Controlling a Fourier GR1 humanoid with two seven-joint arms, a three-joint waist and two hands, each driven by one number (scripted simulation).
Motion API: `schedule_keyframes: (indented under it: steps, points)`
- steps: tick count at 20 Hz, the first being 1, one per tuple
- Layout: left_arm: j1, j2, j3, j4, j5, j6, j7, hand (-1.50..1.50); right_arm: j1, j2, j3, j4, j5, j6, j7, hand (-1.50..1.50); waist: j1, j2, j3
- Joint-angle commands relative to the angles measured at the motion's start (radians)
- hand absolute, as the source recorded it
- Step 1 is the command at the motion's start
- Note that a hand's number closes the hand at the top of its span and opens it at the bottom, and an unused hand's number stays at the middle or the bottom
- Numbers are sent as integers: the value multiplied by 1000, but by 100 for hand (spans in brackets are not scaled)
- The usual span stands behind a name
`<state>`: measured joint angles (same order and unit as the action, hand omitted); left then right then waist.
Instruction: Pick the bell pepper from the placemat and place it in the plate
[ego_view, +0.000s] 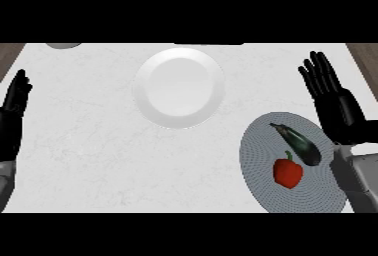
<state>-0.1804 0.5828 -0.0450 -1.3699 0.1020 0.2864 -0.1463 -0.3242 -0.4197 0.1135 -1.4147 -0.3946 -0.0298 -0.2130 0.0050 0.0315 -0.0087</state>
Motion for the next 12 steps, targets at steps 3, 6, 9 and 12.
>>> schedule_keyframes:
  steps: [3, 6, 9, 12]
  points:
    - [-64, -40, -28, -61, 56, -101, 48, 0, -131, 122, 115, 102, 192, -181, 70, 150, 10, -29, 8]
    - [-151, -61, -60, -145, 125, -163, 139, 0, -237, 195, 187, 199, 313, -315, 153, 150, 29, -26, 7]
    - [-102, -77, -72, -126, 104, -136, 100, 0, -66, -102, 288, 331, 597, -348, 259, 150, 5, -17, -14]
    - [-94, -119, -95, -143, 131, -144, 128, 0, -26, 184, 277, 337, 638, -693, 331, -150, 0, -32, 7]
